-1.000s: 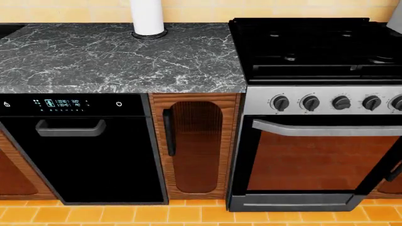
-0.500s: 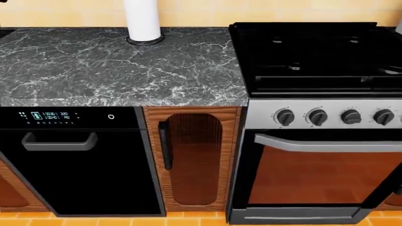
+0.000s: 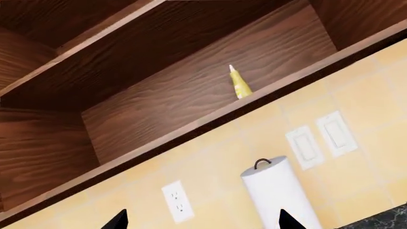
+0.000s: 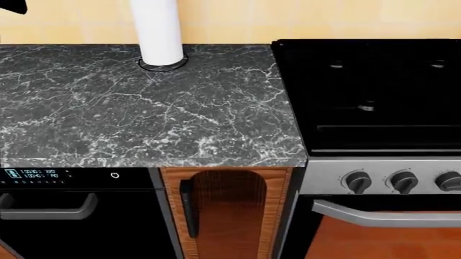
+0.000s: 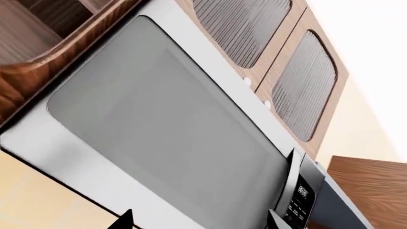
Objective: Pick and place the shaker into the drawer. Then close the cabinet.
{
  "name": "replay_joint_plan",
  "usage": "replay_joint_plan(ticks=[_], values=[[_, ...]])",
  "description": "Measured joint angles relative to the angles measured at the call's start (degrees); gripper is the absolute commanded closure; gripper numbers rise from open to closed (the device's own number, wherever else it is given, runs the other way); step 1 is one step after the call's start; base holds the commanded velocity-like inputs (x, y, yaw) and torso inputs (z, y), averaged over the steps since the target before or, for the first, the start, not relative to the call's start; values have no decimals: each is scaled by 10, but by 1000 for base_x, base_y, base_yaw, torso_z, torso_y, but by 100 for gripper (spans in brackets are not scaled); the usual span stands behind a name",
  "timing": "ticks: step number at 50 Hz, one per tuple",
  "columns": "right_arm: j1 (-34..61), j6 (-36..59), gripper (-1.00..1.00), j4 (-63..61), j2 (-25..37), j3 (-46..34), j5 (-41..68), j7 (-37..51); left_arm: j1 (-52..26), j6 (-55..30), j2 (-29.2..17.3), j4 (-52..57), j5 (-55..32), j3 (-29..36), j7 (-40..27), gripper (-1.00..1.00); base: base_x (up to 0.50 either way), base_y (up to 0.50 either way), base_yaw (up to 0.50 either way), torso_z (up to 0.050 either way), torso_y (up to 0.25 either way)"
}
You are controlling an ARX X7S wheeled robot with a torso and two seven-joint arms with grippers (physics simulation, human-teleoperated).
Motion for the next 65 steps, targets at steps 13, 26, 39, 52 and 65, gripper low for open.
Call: replay_joint_plan(ticks=[13,26,39,52,65], values=[[-5,-3,-100,-5,3,0,0,0,0,0,5,2,-3,3,0,-100,500,22,0,0,1],[-7,-9,-100,-6,4,-1,-1,-1,2,3,9,-1,-6,4,0,-100,500,3,0,0,1],[-13,-12,-100,-10,6,-1,-2,1,6,9,11,-6,-7,4,1,-100,500,-2,0,0,2],[-18,-4,-100,-18,5,12,4,7,11,8,13,-3,-9,4,-1,-100,148,11,0,0,0],[-1,-5,-100,-20,1,13,-6,14,20,6,15,4,-14,-1,-4,-100,0,0,0,0,1]])
